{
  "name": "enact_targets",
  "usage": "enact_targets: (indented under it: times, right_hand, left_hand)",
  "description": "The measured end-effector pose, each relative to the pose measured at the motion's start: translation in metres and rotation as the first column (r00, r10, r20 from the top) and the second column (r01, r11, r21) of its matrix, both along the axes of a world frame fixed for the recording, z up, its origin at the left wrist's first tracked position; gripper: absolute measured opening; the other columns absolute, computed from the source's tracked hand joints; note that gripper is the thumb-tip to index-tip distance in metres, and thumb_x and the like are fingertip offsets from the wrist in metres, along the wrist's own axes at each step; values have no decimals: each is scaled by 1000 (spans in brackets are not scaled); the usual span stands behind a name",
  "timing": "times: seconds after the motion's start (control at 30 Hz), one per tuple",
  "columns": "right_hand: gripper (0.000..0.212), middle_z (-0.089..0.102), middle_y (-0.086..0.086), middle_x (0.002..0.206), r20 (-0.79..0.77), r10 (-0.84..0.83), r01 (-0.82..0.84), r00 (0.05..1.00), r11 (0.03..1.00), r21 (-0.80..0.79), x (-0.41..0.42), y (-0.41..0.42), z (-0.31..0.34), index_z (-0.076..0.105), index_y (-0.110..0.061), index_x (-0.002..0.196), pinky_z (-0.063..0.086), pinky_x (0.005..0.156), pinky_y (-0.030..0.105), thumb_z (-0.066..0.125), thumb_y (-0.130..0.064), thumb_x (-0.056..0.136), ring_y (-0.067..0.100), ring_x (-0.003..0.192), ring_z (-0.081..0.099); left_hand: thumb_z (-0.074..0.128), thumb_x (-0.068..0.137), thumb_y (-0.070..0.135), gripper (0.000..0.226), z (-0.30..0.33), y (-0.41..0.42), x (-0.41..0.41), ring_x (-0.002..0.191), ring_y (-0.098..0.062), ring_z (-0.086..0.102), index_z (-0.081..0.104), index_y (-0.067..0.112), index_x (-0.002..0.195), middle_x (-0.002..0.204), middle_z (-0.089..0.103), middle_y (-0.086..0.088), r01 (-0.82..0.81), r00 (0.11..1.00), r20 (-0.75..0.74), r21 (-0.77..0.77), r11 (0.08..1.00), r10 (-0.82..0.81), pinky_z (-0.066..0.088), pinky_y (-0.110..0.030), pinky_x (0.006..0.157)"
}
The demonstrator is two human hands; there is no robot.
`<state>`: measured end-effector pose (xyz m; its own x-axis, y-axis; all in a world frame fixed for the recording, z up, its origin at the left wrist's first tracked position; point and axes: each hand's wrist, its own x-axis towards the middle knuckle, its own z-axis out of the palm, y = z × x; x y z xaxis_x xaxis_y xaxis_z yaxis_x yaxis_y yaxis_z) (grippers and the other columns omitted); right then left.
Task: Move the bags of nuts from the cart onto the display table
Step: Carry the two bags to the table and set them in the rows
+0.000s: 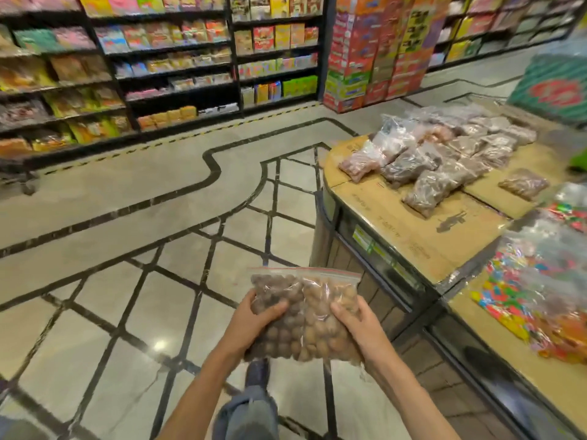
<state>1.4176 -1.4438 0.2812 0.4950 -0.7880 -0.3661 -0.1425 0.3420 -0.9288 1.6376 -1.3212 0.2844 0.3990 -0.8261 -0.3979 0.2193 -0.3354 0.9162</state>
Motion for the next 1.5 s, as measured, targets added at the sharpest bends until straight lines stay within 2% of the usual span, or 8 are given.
enact_targets:
  times: [0.33,0.47,0.73,0.9,1.2,1.3,1.4,1.5]
  right_hand:
    - [75,76,-7,126,10,-328,328,945,945,22,96,-134,13,63,-36,135,54,108,51,85,-69,71,17,117,73]
    - [80,75,-9,128,-10,-446,446,895,894,38,103,-181,9,62,-35,137,53,110,51,85,-69,68,15,119,72]
    - [132,41,-8,165,-91,-638,644,765,760,81,80,-286,-35,27,-37,163,37,122,57,84,-86,55,23,149,45]
    - [116,19,-2,175,-65,-715,717,696,690,93,78,-348,-21,12,-26,168,24,127,55,77,-63,80,25,159,25]
    - [91,43,0,164,-39,-789,788,614,609,91,47,-435,-39,27,-24,165,32,122,51,75,-45,90,27,151,41]
    - [98,37,-2,167,-90,-791,796,605,598,96,37,-454,-43,23,-27,166,30,123,52,75,-51,87,26,153,37]
    - [103,29,-4,171,-104,-791,798,603,595,98,31,-470,-42,18,-26,167,27,125,49,75,-53,86,24,157,30]
    - [105,24,-3,173,-117,-797,805,592,580,122,30,-477,-47,16,-24,168,27,125,44,77,-48,86,22,157,27]
  left_hand:
    - [90,79,44,64,15,-221,122,108,-20,76,56,37,133,121,76,0,339,941,2,7,941,-339,61,-47,98]
    - [92,67,59,83,5,-300,135,109,-21,76,54,34,136,125,74,-2,445,896,-8,36,895,-445,61,-48,98]
    - [88,74,60,78,-18,-456,112,111,-9,74,54,33,140,128,73,7,619,780,80,45,784,-620,61,-39,98]
    - [88,68,71,92,-30,-547,96,127,-15,66,50,41,146,142,66,10,663,732,133,85,744,-668,54,-47,107]
    - [82,78,65,80,-50,-677,49,135,-12,50,45,33,142,147,51,15,714,662,245,82,695,-708,41,-42,118]
    - [82,88,47,66,-52,-713,38,131,-9,51,46,28,140,140,51,18,727,634,302,83,682,-712,43,-35,113]
    - [82,85,55,55,-64,-731,35,117,-9,67,55,37,128,125,70,14,727,590,399,116,677,-702,56,-38,102]
    - [75,89,58,45,-74,-724,30,109,-16,63,50,34,118,116,62,4,701,576,487,119,703,-657,55,-36,94]
